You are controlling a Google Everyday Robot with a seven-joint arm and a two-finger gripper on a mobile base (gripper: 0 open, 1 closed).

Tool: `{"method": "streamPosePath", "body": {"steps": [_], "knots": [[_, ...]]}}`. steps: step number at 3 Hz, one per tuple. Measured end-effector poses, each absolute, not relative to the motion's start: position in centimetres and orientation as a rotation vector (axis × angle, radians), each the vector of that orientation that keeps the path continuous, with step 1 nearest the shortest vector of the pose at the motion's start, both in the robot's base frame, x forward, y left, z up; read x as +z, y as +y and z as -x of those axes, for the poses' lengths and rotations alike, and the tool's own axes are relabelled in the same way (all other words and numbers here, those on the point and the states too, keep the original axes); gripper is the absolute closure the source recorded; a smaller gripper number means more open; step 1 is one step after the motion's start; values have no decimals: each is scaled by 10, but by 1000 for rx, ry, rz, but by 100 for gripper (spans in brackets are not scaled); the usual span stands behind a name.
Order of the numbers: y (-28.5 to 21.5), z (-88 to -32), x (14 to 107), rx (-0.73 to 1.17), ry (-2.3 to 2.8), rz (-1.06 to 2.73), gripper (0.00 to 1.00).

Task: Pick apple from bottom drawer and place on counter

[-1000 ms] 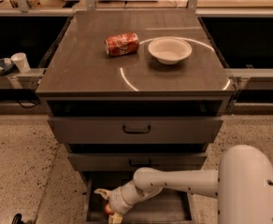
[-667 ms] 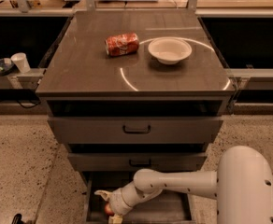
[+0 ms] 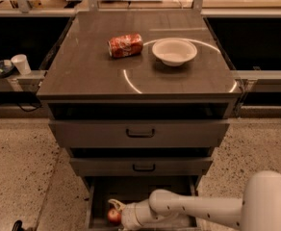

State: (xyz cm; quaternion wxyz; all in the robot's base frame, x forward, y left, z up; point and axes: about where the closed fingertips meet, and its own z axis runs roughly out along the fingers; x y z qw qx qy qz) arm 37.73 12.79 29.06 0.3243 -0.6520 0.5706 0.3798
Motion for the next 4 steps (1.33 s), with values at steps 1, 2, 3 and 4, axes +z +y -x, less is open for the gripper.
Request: {"method": "streamPosePath", "body": {"steps": [1, 2, 3, 4], "knots": [[112, -392, 277, 876, 1598, 1568, 0], [110, -403, 275, 837, 1609, 1540, 0], [113, -406, 274, 842, 1595, 1535, 0], [112, -422, 266, 830, 1602, 1505, 14]]}}
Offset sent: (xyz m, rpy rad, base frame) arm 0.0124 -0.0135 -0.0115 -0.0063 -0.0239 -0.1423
